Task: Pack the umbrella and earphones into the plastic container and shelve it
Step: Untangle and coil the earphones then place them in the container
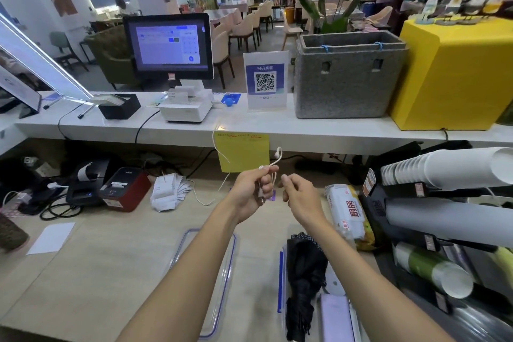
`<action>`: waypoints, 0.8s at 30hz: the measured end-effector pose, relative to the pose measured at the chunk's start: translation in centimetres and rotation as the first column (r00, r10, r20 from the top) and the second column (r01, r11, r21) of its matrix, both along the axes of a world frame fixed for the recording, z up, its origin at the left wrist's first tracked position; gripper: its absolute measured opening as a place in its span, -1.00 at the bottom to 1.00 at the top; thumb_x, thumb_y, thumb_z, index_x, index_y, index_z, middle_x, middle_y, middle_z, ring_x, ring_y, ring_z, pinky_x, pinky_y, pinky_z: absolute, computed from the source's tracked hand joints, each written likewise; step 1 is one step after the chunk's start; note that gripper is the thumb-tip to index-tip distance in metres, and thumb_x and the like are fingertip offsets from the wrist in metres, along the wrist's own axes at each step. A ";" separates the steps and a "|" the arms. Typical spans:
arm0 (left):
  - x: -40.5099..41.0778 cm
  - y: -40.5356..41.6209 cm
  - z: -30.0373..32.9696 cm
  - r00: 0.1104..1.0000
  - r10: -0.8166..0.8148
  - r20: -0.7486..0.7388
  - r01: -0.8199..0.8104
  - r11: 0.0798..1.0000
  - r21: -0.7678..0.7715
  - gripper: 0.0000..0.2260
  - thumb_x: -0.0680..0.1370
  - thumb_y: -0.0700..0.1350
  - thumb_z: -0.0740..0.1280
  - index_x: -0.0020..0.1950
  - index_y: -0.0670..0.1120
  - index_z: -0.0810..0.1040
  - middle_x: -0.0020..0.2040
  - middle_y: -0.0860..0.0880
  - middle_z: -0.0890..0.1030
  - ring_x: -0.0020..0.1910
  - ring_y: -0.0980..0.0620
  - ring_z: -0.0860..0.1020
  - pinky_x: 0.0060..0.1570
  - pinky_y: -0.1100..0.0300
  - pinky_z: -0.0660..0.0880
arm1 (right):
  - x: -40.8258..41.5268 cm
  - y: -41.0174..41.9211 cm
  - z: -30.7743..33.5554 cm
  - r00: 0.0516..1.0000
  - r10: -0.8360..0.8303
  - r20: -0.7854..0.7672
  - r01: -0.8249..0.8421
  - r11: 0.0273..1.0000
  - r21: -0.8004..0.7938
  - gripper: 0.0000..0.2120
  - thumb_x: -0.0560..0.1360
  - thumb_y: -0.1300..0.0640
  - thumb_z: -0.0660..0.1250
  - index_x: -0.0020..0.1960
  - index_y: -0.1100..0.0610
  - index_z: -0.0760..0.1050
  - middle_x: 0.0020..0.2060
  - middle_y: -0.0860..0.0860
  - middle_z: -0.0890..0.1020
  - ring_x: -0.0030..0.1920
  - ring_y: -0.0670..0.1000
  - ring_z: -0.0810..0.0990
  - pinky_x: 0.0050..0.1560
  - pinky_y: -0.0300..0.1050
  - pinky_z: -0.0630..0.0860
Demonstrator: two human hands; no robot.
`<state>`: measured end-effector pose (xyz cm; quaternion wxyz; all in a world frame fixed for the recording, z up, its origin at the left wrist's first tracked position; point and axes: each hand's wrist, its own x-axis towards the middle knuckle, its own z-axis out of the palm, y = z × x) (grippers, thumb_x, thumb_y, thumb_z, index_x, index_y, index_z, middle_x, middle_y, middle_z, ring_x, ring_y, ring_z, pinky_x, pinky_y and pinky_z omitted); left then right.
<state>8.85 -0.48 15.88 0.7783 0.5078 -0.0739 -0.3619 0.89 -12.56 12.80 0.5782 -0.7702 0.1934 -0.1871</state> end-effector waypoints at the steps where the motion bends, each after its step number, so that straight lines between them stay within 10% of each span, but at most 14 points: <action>1: 0.0 0.0 0.0 1.000 0.001 0.022 -0.001 1.000 0.024 -0.81 0.69 -0.17 0.17 0.08 -0.22 0.54 -0.42 0.04 0.39 -0.49 0.10 0.32 -0.49 0.26 0.26 | 0.0 0.2 0.0 1.000 -0.001 0.009 0.001 1.000 -0.014 -0.70 0.63 0.02 0.22 -0.19 0.15 0.51 -0.41 -0.03 0.53 -0.38 -0.06 0.41 -0.27 -0.07 0.37; 5: 0.0 -0.3 -0.5 0.993 0.004 0.115 -0.023 0.986 0.168 -0.79 0.68 -0.19 0.15 0.00 -0.21 0.56 -0.48 0.07 0.39 -0.57 0.12 0.28 -0.53 0.28 0.20 | 0.1 0.2 1.0 0.980 -0.179 0.083 0.178 0.984 0.016 -0.90 0.56 0.16 0.24 -0.01 0.04 0.53 -0.24 -0.03 0.60 -0.18 0.00 0.55 -0.18 -0.20 0.44; 9: 0.0 0.1 -1.2 0.985 -0.048 0.165 -0.005 0.952 0.307 -0.76 0.67 -0.18 0.15 -0.10 -0.16 0.55 -0.51 0.08 0.35 -0.58 0.13 0.24 -0.52 0.27 0.15 | 0.4 -0.5 2.0 0.987 -0.131 0.097 0.134 0.991 -0.021 -0.62 0.56 0.14 0.28 0.36 -0.03 0.44 0.09 -0.04 0.49 -0.12 0.05 0.54 -0.06 0.02 0.54; 18: -0.3 1.2 -1.8 0.936 -0.256 0.241 0.131 0.890 0.436 -0.79 0.64 -0.16 0.19 -0.11 -0.16 0.57 -0.47 0.07 0.35 -0.53 0.12 0.25 -0.50 0.30 0.17 | 0.2 -0.7 1.1 0.997 0.044 0.057 -0.047 0.997 0.058 -0.82 0.61 0.02 0.29 0.14 -0.03 0.63 0.06 0.01 0.53 -0.13 -0.08 0.59 -0.15 -0.30 0.55; 24: -0.4 1.4 -1.2 0.972 -0.206 0.112 0.170 0.949 0.266 -0.74 0.65 -0.14 0.17 -0.23 -0.10 0.48 -0.50 0.08 0.23 -0.56 0.13 0.14 -0.49 0.27 0.03 | 0.2 -1.0 0.5 0.995 0.058 -0.085 -0.056 0.998 0.015 -0.60 0.61 -0.09 0.27 -0.04 0.25 0.63 -0.25 -0.02 0.49 -0.24 -0.03 0.46 -0.16 -0.05 0.44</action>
